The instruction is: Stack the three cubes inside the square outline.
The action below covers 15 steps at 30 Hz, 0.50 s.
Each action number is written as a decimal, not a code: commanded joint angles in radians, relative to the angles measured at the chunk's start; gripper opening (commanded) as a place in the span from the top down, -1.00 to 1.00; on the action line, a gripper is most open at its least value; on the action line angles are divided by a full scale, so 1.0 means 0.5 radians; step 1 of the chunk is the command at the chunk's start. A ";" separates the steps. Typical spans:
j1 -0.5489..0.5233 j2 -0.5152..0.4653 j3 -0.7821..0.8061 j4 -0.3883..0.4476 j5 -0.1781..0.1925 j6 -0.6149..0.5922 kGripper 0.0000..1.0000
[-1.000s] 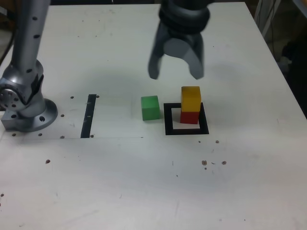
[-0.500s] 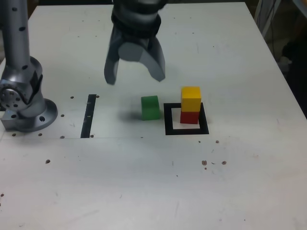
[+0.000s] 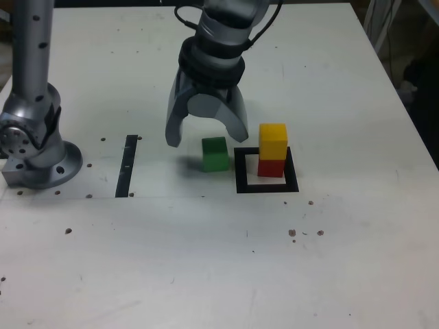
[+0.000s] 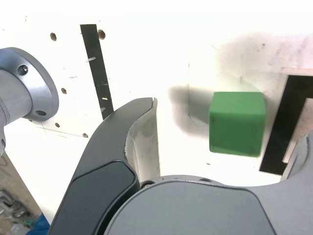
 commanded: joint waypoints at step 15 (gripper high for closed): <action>0.042 0.126 0.093 -0.206 -0.026 0.037 -0.67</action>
